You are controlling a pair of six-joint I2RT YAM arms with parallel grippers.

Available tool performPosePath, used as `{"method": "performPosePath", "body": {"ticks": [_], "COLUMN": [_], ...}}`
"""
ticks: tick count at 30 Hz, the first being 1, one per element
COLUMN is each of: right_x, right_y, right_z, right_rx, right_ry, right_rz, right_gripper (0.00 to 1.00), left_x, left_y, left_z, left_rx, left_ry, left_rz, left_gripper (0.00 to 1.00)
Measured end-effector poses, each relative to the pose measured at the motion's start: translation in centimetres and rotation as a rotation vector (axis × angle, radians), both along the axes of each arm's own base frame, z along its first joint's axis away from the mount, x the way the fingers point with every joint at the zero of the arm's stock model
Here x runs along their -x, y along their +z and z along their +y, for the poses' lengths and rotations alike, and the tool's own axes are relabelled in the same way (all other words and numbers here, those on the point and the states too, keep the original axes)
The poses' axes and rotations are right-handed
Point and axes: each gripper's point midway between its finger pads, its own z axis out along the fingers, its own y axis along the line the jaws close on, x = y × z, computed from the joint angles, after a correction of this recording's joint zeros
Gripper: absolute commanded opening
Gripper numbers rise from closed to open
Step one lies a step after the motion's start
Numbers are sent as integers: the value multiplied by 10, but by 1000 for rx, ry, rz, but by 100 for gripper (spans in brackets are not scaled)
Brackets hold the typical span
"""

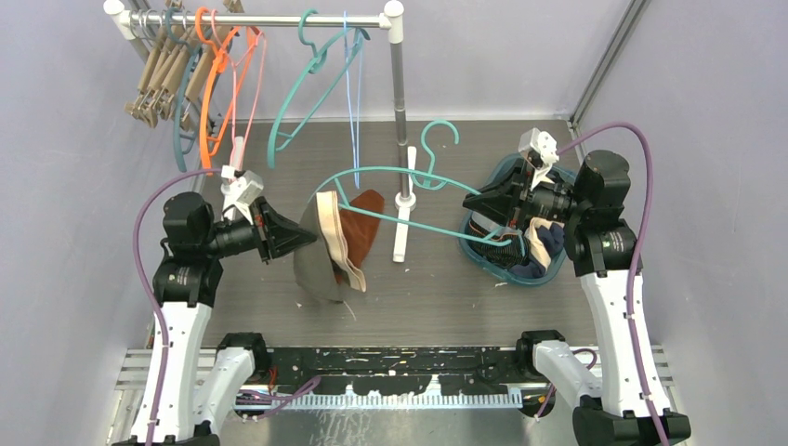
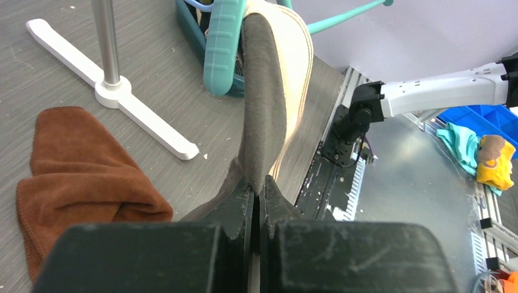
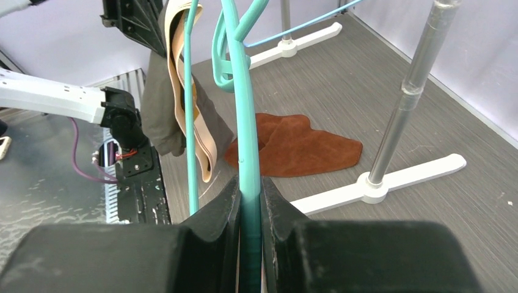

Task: Remove the underwear clipped to the hanger
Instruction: Remove the underwear from the hanger.

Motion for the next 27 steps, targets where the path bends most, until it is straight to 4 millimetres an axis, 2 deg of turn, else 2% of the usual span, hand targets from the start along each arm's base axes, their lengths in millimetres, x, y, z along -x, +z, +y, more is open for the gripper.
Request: {"method": "performPosePath", "body": {"ticks": [7, 17, 27], "right_x": [-2, -5, -1], "right_y": [-5, -12, -3], "right_z": [-3, -7, -7], "right_rx": [24, 50, 42], "right_ry": [-29, -63, -72], "right_rz": [-15, -2, 1], "right_gripper": [1, 1, 1], "left_x": [-2, -12, -21], "left_y": [5, -3, -9], "left_z": [6, 18, 27], "left_rx": [-25, -64, -105], "left_ry": [45, 140, 203], "left_rz": [-16, 7, -3], "left_gripper": [0, 0, 0]}}
